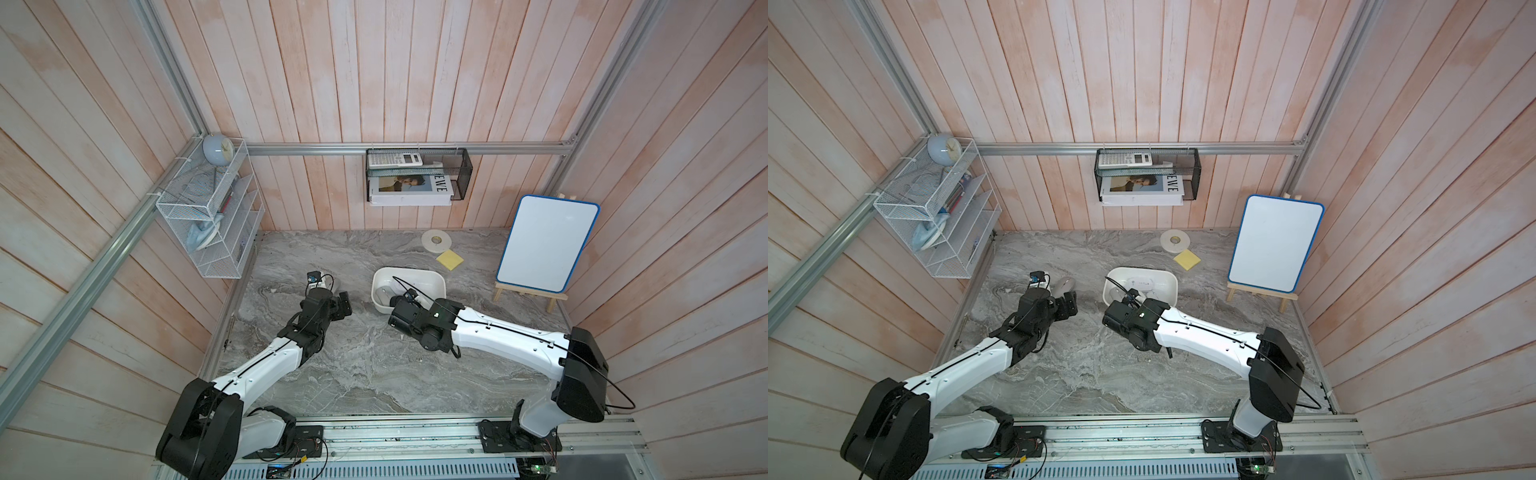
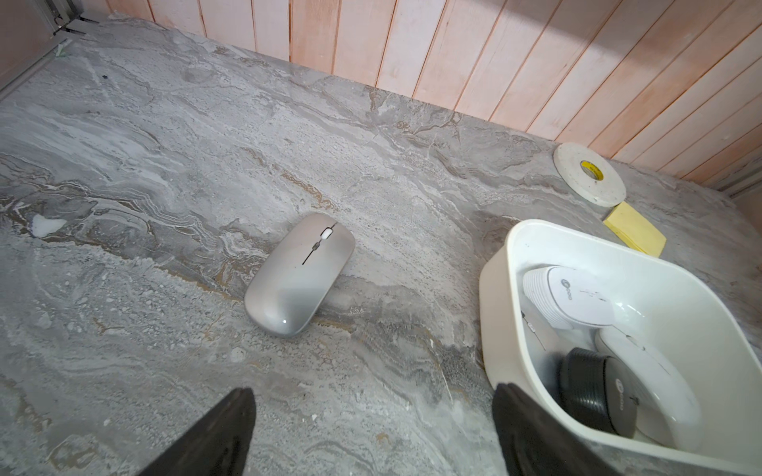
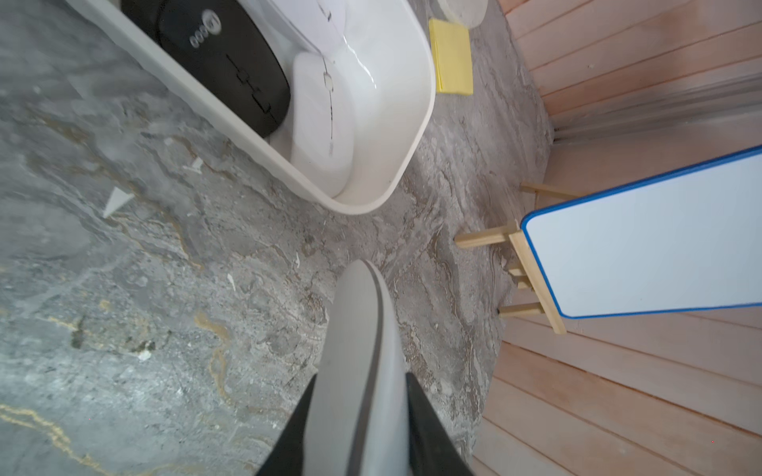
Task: Take out the mouse from the storage box
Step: Place the mouse at the center of the board.
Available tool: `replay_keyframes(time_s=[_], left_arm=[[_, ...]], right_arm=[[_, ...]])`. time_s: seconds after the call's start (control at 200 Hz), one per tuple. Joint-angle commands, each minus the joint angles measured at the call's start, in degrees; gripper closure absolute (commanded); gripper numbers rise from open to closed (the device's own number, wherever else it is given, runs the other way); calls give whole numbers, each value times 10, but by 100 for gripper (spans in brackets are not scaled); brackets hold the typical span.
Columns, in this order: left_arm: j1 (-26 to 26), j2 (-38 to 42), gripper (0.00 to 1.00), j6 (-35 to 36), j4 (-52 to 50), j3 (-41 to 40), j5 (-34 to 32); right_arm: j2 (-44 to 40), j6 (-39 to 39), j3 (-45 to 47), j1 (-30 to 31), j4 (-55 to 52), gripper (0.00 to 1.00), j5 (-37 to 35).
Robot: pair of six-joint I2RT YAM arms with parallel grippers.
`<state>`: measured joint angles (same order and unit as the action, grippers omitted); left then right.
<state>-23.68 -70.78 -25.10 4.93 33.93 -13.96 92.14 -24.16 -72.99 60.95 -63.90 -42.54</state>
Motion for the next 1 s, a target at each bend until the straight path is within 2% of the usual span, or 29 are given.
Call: replay_keyframes(time_s=[0.0,0.155,0.445,0.665,0.765,0.99], left_arm=[[-2,9,5,3,5,-9,-6],[-2,6,5,3,3,-8,-5],[-2,7,4,1,3,-11,1],[-2,3,4,1,5,-9,0],[-2,2,4,1,7,-9,-1],[-2,1,4,2,7,-10,-1]], right_arm=[[4,-59,25,2,-13,89,-8],[31,-77,41,-2,5,89,-10],[68,-83,82,-53,66,89,9],[109,-98,83,-54,78,88,-7],[128,-102,84,-54,83,82,-14],[152,-97,77,-54,95,81,-14]])
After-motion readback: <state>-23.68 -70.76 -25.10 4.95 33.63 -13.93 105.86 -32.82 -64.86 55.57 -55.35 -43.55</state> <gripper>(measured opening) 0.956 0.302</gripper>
